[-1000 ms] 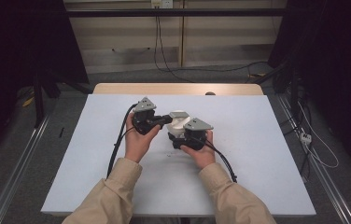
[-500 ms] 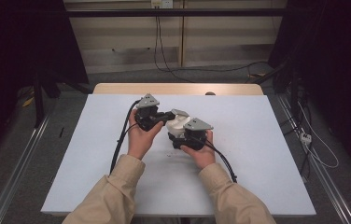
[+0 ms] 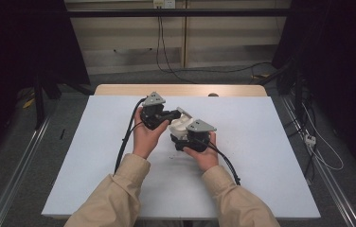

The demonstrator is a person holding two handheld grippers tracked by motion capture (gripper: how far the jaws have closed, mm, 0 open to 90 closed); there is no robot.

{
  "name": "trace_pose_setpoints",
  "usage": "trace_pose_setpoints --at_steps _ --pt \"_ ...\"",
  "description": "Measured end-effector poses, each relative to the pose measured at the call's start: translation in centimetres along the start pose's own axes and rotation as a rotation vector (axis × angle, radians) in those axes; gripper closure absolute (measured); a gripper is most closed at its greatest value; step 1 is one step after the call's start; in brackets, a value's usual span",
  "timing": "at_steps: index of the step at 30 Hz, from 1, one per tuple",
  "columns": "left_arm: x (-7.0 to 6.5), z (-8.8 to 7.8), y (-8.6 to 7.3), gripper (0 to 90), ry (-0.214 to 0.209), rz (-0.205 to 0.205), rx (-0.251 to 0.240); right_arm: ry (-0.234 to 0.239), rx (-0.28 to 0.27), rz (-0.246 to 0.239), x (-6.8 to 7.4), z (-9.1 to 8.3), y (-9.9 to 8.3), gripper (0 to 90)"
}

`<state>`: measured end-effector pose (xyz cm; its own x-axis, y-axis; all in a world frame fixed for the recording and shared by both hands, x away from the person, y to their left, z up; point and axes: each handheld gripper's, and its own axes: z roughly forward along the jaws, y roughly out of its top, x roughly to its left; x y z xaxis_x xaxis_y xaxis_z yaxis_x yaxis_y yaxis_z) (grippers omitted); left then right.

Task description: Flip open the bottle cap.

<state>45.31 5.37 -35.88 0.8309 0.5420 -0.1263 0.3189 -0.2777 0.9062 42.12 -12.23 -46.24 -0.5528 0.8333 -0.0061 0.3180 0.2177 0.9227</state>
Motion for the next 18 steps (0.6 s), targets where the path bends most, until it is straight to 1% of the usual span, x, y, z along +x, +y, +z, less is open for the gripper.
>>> trace_pose_setpoints --at_steps 5,18 --pt "0.09 0.14 0.29 90.0 -0.002 -0.004 -0.003 -0.001 -0.001 -0.003 0.02 0.00 0.00 18.6" --pt "0.01 0.60 0.98 90.0 0.004 0.006 0.002 0.000 0.002 0.002 0.00 0.00 0.00 18.6"
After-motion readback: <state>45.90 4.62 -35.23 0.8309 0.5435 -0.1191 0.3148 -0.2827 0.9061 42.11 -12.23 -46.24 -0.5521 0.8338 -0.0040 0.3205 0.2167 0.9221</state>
